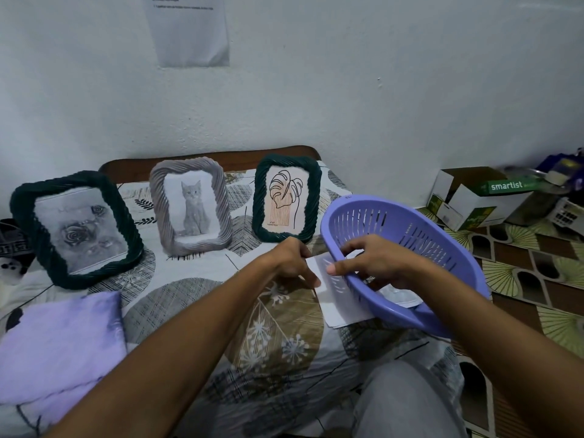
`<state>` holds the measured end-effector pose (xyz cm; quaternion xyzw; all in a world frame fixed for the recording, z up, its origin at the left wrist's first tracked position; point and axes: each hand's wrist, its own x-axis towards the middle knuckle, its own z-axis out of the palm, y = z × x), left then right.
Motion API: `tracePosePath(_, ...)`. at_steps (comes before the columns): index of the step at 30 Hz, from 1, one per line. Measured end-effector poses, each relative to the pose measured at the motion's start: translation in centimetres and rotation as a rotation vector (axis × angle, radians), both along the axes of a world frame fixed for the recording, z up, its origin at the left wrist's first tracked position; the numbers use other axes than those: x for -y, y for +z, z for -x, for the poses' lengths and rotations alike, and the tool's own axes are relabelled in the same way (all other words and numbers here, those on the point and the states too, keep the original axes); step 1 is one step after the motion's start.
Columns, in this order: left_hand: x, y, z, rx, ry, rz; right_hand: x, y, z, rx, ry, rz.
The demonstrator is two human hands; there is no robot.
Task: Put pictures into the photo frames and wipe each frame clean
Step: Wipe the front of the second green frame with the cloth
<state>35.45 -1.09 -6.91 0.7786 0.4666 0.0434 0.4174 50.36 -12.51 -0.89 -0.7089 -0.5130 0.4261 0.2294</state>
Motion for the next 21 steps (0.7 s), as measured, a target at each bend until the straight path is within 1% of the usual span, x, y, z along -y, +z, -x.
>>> tracePosePath(3,0.0,0.4,0.2,0.001,0.0,0.031,0.0,0.0,0.0,-0.005,-0.002,0.005)
tracePosePath(10,0.4,1.4,0.2,0.099,0.062,0.151,-0.1,0.0,0.0,-0.013,0.0,0.003)
tracePosePath(11,0.5,1.5,0.3,0.13,0.077,0.191,-0.1,0.0,0.0,-0.013,0.002,0.004)
tracePosePath(14,0.5,1.1,0.4,0.3,0.191,0.404,0.0,0.0,-0.1,-0.017,0.002,0.007)
tracePosePath(16,0.6,0.8,0.5,0.394,0.257,0.499,0.0,0.0,-0.1,-0.019,0.002,0.008)
tracePosePath(18,1.0,0.4,0.5,0.482,0.299,0.569,0.0,-0.1,-0.1,-0.019,0.001,0.007)
tracePosePath(21,1.8,-0.2,0.5,0.57,0.347,0.603,-0.1,-0.1,-0.2,-0.02,0.002,0.012)
